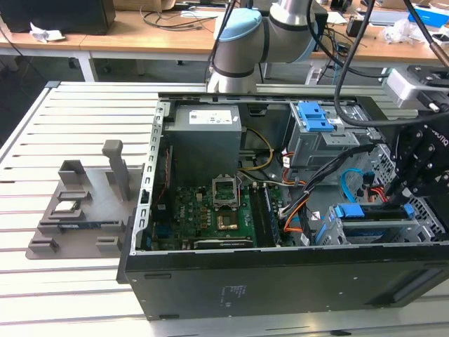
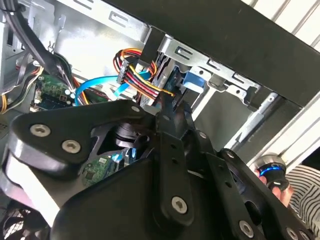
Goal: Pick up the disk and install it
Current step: 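Insert the first disk wire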
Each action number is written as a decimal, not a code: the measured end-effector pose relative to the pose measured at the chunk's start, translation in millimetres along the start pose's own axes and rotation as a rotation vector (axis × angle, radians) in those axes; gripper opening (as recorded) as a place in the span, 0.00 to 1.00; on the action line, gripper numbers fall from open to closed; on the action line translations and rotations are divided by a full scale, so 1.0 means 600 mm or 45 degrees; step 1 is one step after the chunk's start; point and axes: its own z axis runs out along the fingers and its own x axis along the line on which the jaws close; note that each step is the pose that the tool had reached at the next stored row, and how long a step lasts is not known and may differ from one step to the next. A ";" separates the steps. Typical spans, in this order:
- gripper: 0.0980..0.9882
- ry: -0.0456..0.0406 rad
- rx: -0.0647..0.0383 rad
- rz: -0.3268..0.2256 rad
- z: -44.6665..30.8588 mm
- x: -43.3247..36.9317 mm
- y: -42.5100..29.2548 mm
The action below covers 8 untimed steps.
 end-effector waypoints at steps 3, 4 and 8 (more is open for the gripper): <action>0.01 0.005 0.000 0.000 -0.014 -0.002 0.001; 0.01 0.005 0.000 0.000 -0.023 -0.002 0.001; 0.01 0.006 0.000 0.000 -0.058 -0.001 0.002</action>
